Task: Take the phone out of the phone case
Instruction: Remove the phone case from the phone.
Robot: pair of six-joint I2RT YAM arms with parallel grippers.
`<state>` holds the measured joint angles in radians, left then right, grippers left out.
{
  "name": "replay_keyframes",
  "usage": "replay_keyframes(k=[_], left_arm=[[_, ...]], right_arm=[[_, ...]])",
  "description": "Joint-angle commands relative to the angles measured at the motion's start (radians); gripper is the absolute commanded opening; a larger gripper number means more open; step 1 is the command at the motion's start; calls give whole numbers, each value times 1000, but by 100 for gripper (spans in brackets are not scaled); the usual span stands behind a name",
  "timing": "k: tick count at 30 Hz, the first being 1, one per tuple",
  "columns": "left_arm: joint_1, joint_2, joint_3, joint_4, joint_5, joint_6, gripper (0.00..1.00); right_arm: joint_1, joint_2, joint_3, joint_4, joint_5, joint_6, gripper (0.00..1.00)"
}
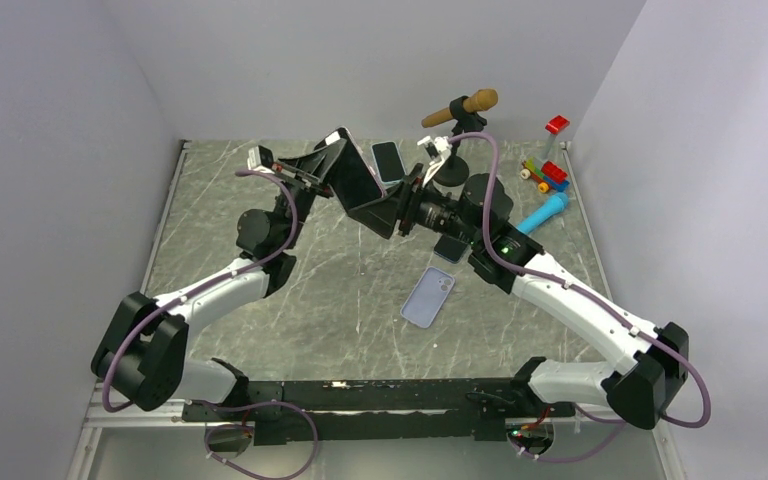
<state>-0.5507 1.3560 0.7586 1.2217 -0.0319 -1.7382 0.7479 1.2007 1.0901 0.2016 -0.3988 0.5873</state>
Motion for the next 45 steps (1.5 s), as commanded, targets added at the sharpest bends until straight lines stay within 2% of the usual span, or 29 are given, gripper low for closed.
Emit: replay_keyframes(k=[1,10,14,21,22,24,25,27,30,32,35,45], left_arm=[[15,-61,31,84,4,-19,0],[17,-44,63,81,17,-15,0],[16,-39,77,74,23,-14,0],[14,-123,83,-59,53,-7,0],[14,-145,83,-96,59,-8,0],[14,-188,82,-154,67,-32,0],[13,-206,84,-181,72,-58,0],[14,-233,100,-230,97,-124,0],[11,-270,154,-315,160,-181,0],[8,-294,191,-376,188,-182,0],[-3,-309,202,-362,169,-190,0],[-36,-304,227,-371,161,-213,0]], right_arm=[[8,16,54,-29,21,-11,61],[28,45,79,-50,18,-44,59],[29,46,79,-57,39,-47,52],[25,81,82,-79,81,-70,22],[24,87,76,-71,66,-77,18],[23,98,64,-53,19,-105,2],[22,100,52,-38,-12,-118,0],[0,103,10,33,-80,-132,0],[-88,134,-68,241,-270,-21,0],[-117,170,-58,298,-350,11,0],[-147,227,-31,396,-434,74,0],[-154,347,99,391,-477,46,0]])
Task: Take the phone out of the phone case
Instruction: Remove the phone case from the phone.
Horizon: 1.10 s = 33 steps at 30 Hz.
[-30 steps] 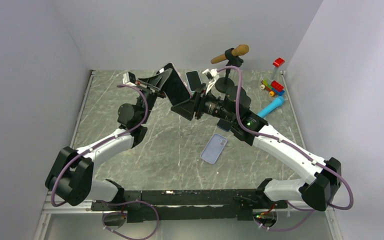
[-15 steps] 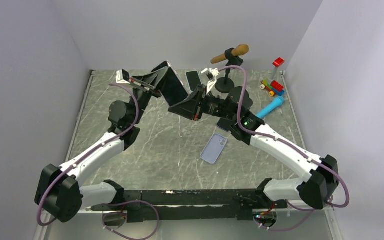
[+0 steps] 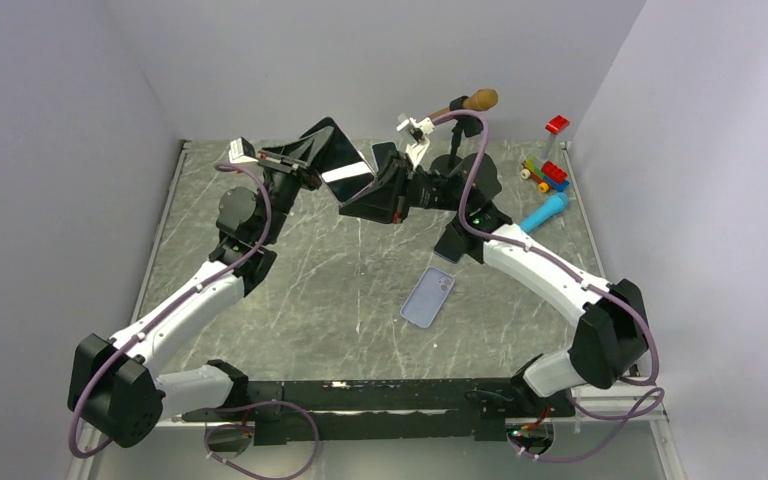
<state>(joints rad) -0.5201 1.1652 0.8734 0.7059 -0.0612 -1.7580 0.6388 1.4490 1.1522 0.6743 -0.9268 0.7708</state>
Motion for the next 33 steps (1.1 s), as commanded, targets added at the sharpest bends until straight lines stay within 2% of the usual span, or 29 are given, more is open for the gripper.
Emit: replay_keyframes(k=[1,7,13,19,23,28,30,33], left_arm=[[-67,-113,111,144,193,-197,0],[-71,-103,120,143,216,-197,0],[-73,-96,100,206,216,-177,0],[-84,-70,110,225,257,-171,0],[-103,-61,102,235,261,-179,0],[-135,-38,98,282,272,-222,0],[-147,-39,85,296,264,-225,0],[-156,-69,59,269,246,-199,0]], right_arm=[[-45,107,49,-76,44,-138,0],[-45,143,81,-41,14,-102,0],[-46,136,-41,114,8,25,0],[-35,111,-52,106,-32,65,0],[-35,141,-53,289,-96,215,0],[-39,254,46,477,-179,400,0],[-47,280,62,485,-201,419,0],[-66,267,44,405,-193,370,0]])
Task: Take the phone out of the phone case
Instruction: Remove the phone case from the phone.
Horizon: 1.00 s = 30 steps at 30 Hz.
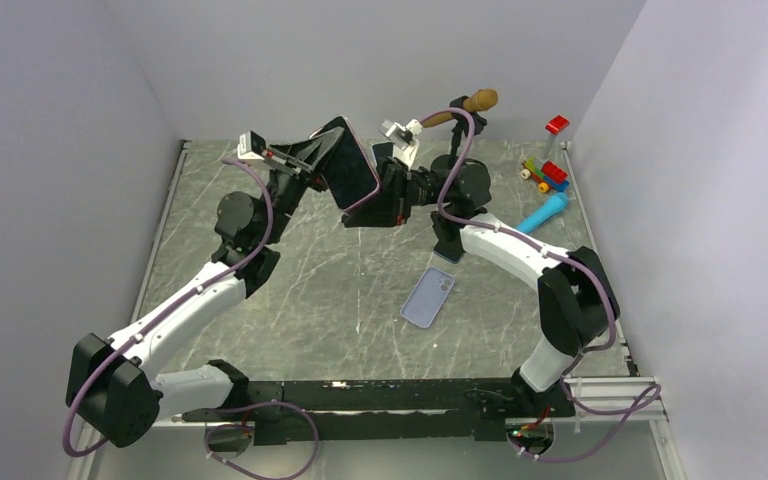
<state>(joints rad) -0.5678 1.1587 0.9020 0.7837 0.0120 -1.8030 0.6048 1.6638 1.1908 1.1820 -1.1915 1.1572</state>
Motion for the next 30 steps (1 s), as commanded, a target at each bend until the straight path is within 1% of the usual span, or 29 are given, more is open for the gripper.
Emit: replay_keyframes(k=[1,2,3,5,6,9,10,12,13,15,16,17,18,20,22,24,26,28,30], left_arm=[[-107,-77,18,175,158,-138,0],[-108,-90,4,162,144,-129,0],[-108,-97,-11,156,135,-111,0],[-93,-108,-26,130,136,-76,0],[-82,-116,-30,99,143,-47,0],[-11,-144,-20,-37,199,55,0],[26,-153,-8,-83,226,98,0],[86,-164,17,-184,274,171,0],[112,-165,24,-206,297,204,0],[154,-160,29,-235,342,241,0],[168,-157,28,-236,357,257,0],[178,-151,25,-242,371,272,0],[186,-145,26,-255,393,283,0],[187,-131,21,-243,420,306,0],[186,-114,28,-246,459,336,0],[186,-103,39,-253,496,368,0],[186,-98,32,-239,513,375,0],[186,-92,24,-209,519,372,0],[186,-84,19,-190,528,365,0]], right_arm=[[-36,35,-8,-145,80,-60,0],[-37,14,-14,-218,91,-107,0],[-36,-5,-15,-321,111,-165,3],[-36,-77,-36,-559,166,-290,43],[-37,-120,-56,-655,211,-345,58],[-37,-244,-119,-918,328,-472,91],[-37,-280,-127,-1013,346,-506,98],[-44,-343,-130,-1224,379,-592,100],[-43,-378,-134,-1332,408,-637,100],[-45,-457,-146,-1513,515,-718,100],[-48,-492,-148,-1596,598,-737,100],[-55,-522,-147,-1667,674,-740,100],[-69,-544,-142,-1727,707,-734,100],[-95,-566,-100,-1805,711,-692,96],[-101,-563,-39,-1803,642,-608,90],[-100,-544,15,-1730,531,-500,79],[-99,-532,18,-1565,445,-364,63],[-99,-520,21,-1462,394,-268,50],[-98,-511,37,-1409,374,-225,47]])
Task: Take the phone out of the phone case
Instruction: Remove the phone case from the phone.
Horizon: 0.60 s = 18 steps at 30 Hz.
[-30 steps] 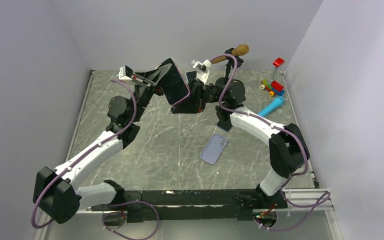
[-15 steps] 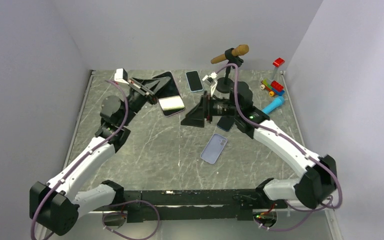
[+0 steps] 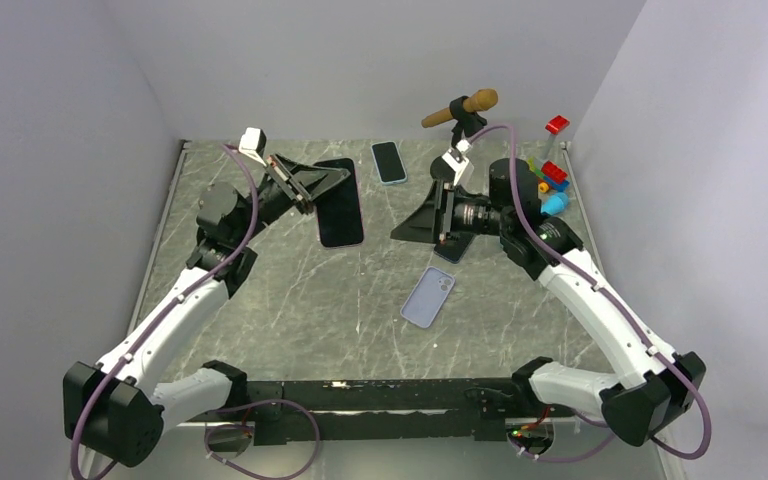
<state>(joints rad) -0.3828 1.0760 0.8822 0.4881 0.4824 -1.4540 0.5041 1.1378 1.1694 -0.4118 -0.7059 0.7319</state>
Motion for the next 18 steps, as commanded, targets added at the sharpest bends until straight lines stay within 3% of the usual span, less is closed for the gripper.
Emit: replay_keyframes(k=[1,5,12,18], left_arm=[[1,5,36,128,64,12,0],[-2,30,28,175,84,-11,0],[-5,51,26,206,85,-25,0],[-10,53,34,193,70,-25,0]], right_arm=[[6,19,63,211,-118,217,46],[30,55,79,301,-152,266,39],[94,101,148,286,-114,250,40],[103,105,131,306,-116,262,29]])
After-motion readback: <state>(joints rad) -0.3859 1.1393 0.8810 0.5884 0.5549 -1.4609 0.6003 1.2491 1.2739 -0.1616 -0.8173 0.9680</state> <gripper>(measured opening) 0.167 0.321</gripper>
